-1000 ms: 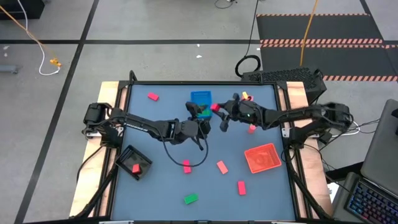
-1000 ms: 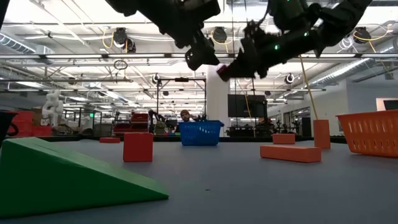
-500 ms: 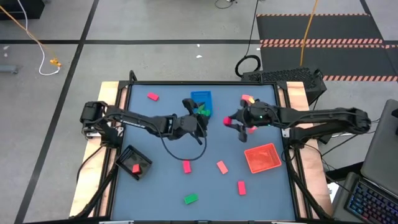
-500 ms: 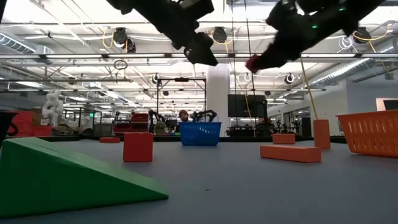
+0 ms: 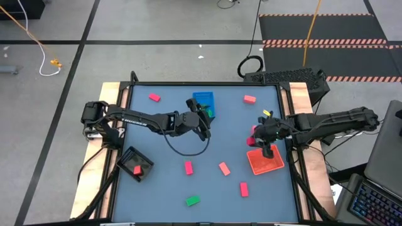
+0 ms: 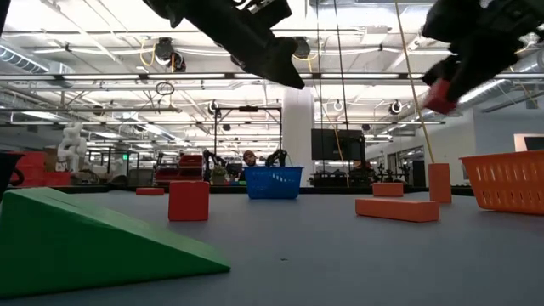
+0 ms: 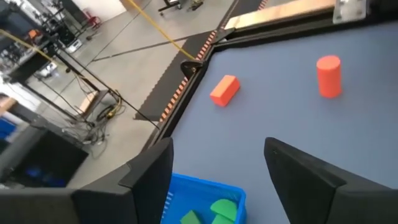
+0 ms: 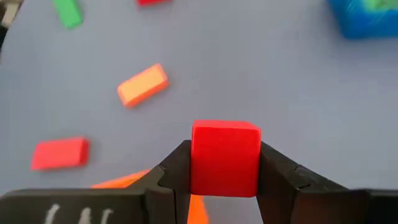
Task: Sort & place blocks by color
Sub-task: Put the red block into the orange bin
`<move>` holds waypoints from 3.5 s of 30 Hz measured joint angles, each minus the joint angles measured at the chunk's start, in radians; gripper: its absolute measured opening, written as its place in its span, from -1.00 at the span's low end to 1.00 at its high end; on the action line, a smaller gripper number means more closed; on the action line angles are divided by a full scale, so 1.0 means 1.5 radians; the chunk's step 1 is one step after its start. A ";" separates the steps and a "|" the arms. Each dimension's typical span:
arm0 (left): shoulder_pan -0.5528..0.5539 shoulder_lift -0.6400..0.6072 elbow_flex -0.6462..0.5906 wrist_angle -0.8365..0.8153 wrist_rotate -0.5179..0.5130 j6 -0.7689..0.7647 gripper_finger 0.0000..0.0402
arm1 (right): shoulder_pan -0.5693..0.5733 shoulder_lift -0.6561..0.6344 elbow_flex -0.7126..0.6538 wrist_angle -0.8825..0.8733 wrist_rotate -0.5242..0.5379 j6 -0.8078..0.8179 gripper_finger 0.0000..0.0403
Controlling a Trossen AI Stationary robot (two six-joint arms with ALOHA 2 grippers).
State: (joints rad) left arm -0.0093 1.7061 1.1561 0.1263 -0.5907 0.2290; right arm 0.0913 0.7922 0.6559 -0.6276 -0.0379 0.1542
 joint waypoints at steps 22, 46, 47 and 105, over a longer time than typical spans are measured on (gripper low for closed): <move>0.027 0.000 0.000 0.002 0.257 -0.152 0.23 | 0.108 0.003 0.000 -0.149 -0.062 0.224 -0.07; 0.040 -0.038 0.000 0.061 0.459 -0.096 -0.20 | 0.099 0.011 0.001 -0.048 -0.034 0.143 0.02; 0.043 -0.038 -0.001 0.057 0.466 -0.096 -0.23 | 0.097 0.018 0.001 -0.035 -0.033 0.146 0.02; -0.004 -0.270 -0.308 0.207 0.497 -0.254 -0.35 | 0.245 0.641 0.438 -0.122 -0.202 0.805 -0.01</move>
State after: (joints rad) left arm -0.0155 1.3006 0.6937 0.4374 0.1554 -0.1527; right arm 0.4595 1.7531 1.3136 -0.8106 -0.3408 1.3615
